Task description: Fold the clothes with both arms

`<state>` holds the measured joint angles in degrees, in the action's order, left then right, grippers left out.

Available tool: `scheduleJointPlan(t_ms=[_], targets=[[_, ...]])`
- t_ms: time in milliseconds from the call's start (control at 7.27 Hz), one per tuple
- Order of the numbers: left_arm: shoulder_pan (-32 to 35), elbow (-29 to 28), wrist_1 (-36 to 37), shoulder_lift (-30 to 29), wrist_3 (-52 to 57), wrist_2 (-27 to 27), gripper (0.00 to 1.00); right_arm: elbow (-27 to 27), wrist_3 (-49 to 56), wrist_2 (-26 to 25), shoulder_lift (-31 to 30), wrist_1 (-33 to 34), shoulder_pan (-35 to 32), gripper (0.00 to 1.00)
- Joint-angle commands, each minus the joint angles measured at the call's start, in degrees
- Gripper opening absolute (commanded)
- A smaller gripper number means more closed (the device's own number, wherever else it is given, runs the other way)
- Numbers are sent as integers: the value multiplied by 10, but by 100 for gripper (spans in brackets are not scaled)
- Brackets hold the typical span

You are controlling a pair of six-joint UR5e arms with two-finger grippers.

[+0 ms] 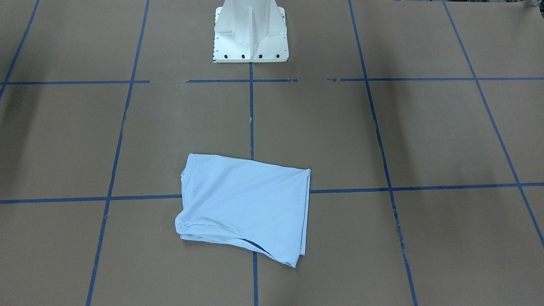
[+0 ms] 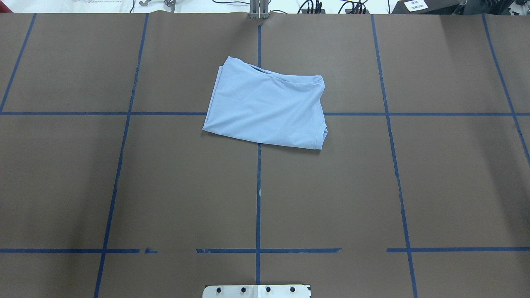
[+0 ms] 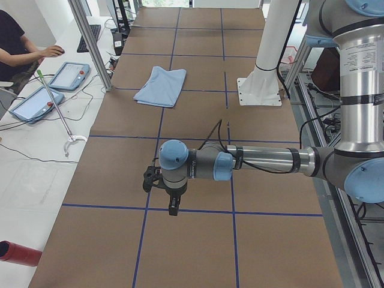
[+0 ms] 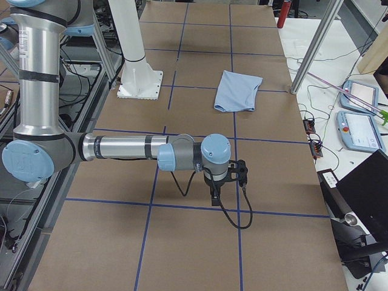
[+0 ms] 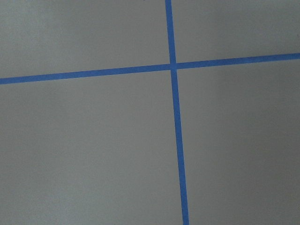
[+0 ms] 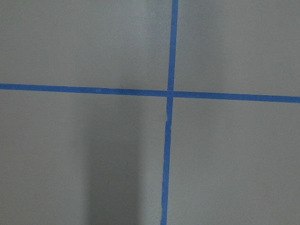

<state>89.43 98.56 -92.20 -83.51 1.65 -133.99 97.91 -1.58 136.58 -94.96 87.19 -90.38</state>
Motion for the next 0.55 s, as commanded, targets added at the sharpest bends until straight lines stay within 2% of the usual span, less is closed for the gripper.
scheduleJointPlan(t_ms=[0,413], targets=[[0,-19,0,-31,-12,0,100,0,0,0,1,0,0,100],[0,-21,-2,-38,-25,0,100,1,0,0,1,0,0,100]])
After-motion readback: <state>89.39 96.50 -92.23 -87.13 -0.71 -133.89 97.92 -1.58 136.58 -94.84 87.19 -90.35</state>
